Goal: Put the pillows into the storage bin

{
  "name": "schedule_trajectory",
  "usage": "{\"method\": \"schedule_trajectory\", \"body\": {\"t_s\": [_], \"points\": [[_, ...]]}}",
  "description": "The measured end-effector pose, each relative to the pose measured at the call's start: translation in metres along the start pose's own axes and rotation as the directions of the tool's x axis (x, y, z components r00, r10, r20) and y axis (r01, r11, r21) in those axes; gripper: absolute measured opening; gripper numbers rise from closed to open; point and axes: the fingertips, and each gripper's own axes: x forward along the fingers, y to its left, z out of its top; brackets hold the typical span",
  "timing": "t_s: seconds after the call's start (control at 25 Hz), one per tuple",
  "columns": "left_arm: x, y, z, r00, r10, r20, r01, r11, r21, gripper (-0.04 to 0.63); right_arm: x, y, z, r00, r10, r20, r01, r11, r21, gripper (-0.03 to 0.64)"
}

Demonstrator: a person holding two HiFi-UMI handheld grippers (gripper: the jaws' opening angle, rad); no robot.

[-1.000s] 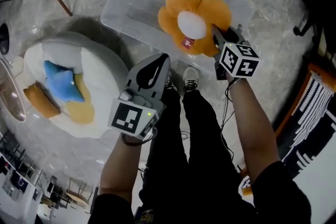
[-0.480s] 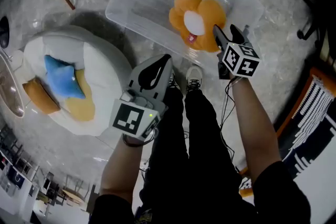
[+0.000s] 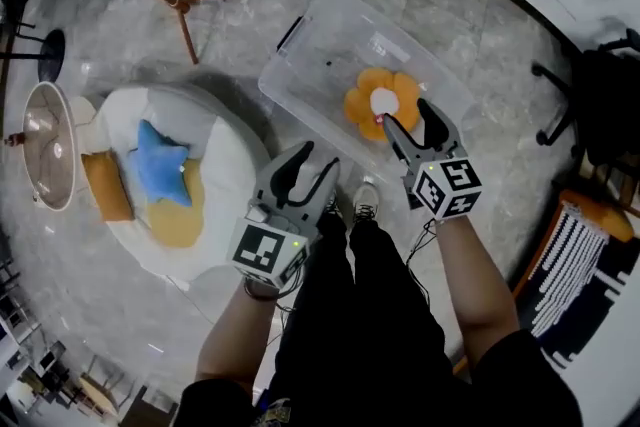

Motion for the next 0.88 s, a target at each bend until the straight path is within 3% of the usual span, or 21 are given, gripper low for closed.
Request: {"method": "schedule_trajectory", "body": {"t_s": [0.12,0.24,0.32,0.4,0.6,0.72,0.88], "points": [[-0.032,0.001,0.044,0.996,0.072,0.057,-0.074,0.997,0.038,0.198,-0.012,0.053,0.068,0.99,0.126,0.065,-0.119,0.988,-0.103,0.325],[-0.072,-0.008,0.089,0.979,0.147,0.14,-0.158,0.985,0.067,0.212,-0.039,0.11,0.126,0.961,0.258,0.101,-0.235,0.952,-0.195,0.325],[-0.1,-0.016,0.119,0.961,0.2,0.193,-0.22,0.971,0.089,0.215,-0.058,0.148,0.157,0.929,0.355,0.104,-0.32,0.912,-0.257,0.331],[-0.134,-0.023,0.145,0.932,0.269,0.242,-0.3,0.949,0.098,0.215,-0.075,0.193,0.181,0.882,0.463,0.088,-0.412,0.848,-0.333,0.337],[-0.223,-0.035,0.175,0.799,0.491,0.347,-0.538,0.842,0.046,0.215,-0.108,0.292,0.209,0.715,0.699,0.022,-0.607,0.635,-0.478,0.345],[-0.27,-0.044,0.169,0.703,0.589,0.399,-0.636,0.772,-0.021,0.215,-0.12,0.328,0.201,0.637,0.771,-0.031,-0.683,0.544,-0.487,0.345],[-0.338,-0.058,0.13,0.587,0.732,0.347,-0.744,0.656,-0.125,0.215,-0.137,0.376,0.184,0.541,0.835,-0.098,-0.761,0.437,-0.479,0.347]]}}
